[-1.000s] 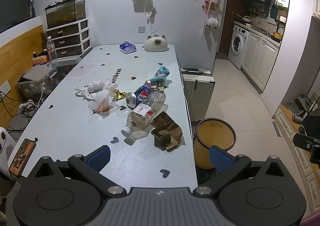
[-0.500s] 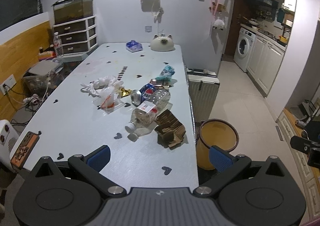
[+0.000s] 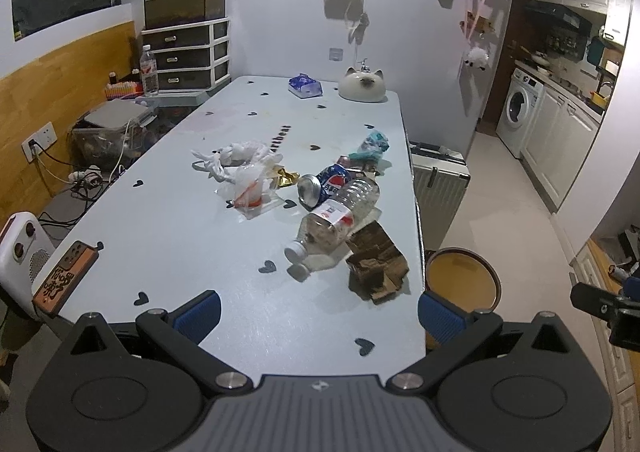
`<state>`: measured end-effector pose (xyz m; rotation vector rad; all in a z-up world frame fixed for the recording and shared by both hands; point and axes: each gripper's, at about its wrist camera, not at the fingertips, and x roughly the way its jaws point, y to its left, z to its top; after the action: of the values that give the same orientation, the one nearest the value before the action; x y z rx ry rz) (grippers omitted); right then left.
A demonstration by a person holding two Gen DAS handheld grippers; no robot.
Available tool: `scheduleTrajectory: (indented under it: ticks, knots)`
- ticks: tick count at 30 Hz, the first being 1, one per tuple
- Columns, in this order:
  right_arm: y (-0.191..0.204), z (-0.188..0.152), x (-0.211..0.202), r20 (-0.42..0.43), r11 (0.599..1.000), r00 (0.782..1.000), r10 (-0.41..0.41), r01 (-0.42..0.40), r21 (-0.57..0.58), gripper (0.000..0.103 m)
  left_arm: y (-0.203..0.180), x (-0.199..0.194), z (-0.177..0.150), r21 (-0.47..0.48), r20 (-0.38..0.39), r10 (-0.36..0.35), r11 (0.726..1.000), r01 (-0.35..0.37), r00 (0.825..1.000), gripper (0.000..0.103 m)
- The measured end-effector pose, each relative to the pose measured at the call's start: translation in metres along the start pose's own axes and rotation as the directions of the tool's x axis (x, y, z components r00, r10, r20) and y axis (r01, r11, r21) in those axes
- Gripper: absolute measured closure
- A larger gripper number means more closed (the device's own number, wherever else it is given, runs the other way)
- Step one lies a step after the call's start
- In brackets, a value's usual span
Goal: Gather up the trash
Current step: 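Grasp the clear plastic bottle with the left gripper while the right grasps the brown cardboard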
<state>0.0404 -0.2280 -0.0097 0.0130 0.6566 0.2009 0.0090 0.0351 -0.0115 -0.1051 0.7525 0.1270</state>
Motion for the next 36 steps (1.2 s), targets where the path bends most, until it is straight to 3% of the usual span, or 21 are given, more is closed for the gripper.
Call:
scheduleTrajectory:
  ticks: [10, 16, 23, 31, 36]
  knots:
    - [0.038, 0.033, 0.073, -0.007, 0.999, 0.999, -0.035, 0.036, 0.01, 0.0, 0.035, 0.074, 0.061, 0.069, -0.031, -0.089, 0.993, 0.091, 0.996, 0.0]
    - [0.062, 0.048, 0.128, -0.015, 0.994, 0.996, -0.089, 0.09, 0.054, 0.0, 0.049, 0.129, 0.102, 0.144, -0.1, -0.151, 0.976, 0.165, 0.983, 0.0]
    - [0.083, 0.039, 0.194, -0.087, 0.983, 0.982, -0.169, 0.174, 0.056, 0.0, 0.05, 0.194, 0.135, 0.219, -0.2, -0.224, 0.939, 0.266, 0.954, 0.0]
    - [0.1, 0.017, 0.238, -0.216, 0.987, 0.97, -0.113, 0.135, 0.09, 0.0, 0.034, 0.266, 0.157, 0.247, -0.313, -0.318, 0.883, 0.4, 0.895, 0.0]
    - [0.112, 0.012, 0.258, -0.272, 0.995, 0.962, -0.037, 0.06, 0.076, 0.0, 0.014, 0.305, 0.157, 0.282, -0.368, -0.312, 0.86, 0.425, 0.876, 0.0]
